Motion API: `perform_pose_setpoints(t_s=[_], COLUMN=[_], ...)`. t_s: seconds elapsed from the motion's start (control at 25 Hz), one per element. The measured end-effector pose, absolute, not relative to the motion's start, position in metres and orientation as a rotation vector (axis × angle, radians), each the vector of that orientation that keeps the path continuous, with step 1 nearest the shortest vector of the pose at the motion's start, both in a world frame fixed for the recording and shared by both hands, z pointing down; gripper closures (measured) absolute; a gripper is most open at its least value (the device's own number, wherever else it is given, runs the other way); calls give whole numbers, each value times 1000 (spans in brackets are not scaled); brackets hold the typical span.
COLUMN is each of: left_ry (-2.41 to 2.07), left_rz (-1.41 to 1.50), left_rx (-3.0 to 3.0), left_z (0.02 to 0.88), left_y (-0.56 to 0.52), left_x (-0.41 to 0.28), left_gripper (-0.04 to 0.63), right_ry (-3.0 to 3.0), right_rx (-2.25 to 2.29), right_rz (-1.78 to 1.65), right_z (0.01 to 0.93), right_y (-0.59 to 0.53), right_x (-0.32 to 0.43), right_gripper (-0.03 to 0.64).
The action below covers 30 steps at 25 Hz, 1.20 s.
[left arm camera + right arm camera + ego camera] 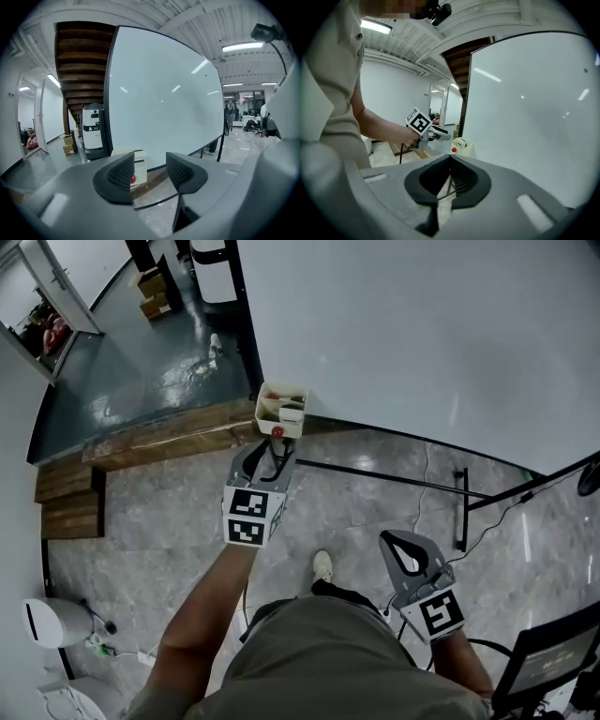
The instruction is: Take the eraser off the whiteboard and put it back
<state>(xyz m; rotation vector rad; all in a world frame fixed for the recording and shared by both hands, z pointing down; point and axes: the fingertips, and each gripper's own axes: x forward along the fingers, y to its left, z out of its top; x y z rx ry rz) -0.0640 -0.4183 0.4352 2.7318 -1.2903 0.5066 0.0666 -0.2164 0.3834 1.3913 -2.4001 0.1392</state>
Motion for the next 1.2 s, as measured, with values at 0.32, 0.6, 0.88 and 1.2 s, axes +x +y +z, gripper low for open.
perform_pose_setpoints(t_s=[0.32,0.6,0.88,1.2], left_ry=[-1459,-1501,-1551,-1569], left_rz=[620,616,630,549], left_rx=[2617,2535,2535,2588], left_z=[475,501,504,478], left_y=[-492,-522,-534,-526], left_x=[-32,-24,-22,-26], left_gripper=[321,311,320,327], right_ry=[-2343,-2316,-2315,-2347], right_rx=[1437,1432,1401,1355], right_rz=[186,252,277,273], right_z=[398,412,421,426], right_y=[-248,-261,-268,-275], right_x=[127,153,159,154], right_gripper=[615,615,614,615])
